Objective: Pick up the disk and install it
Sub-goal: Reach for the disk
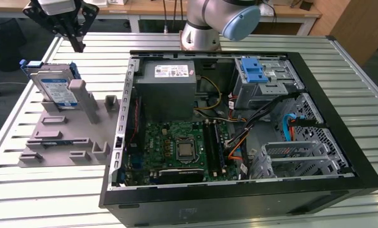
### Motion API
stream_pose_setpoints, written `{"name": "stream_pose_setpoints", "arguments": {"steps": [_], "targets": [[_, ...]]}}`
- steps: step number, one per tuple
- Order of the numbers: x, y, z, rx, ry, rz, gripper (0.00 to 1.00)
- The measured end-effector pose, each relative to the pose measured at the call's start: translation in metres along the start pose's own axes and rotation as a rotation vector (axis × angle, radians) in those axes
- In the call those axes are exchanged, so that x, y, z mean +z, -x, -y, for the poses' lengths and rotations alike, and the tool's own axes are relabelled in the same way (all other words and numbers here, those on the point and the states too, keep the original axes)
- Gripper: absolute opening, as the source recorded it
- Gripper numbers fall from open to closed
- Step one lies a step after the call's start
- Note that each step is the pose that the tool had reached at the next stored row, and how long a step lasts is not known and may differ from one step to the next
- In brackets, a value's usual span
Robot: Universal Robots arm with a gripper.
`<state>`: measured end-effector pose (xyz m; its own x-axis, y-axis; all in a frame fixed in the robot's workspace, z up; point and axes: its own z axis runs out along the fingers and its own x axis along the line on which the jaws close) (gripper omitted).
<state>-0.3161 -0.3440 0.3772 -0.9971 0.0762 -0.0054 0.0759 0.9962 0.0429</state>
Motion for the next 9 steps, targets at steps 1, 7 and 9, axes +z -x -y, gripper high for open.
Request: {"name": "stream_pose_setpoints", "arguments": {"steps": [1, 7, 9], "targets": [[0.0001, -0.0013, 0.0001, 0.0, 0.0, 0.0, 0.11], [0.0009, -0.0223, 0.0017, 0.0, -0.0001, -0.0004, 0.11], [0.001, -0.0241, 0.0019, 0.0, 0.0, -0.0005, 0.11]]}}
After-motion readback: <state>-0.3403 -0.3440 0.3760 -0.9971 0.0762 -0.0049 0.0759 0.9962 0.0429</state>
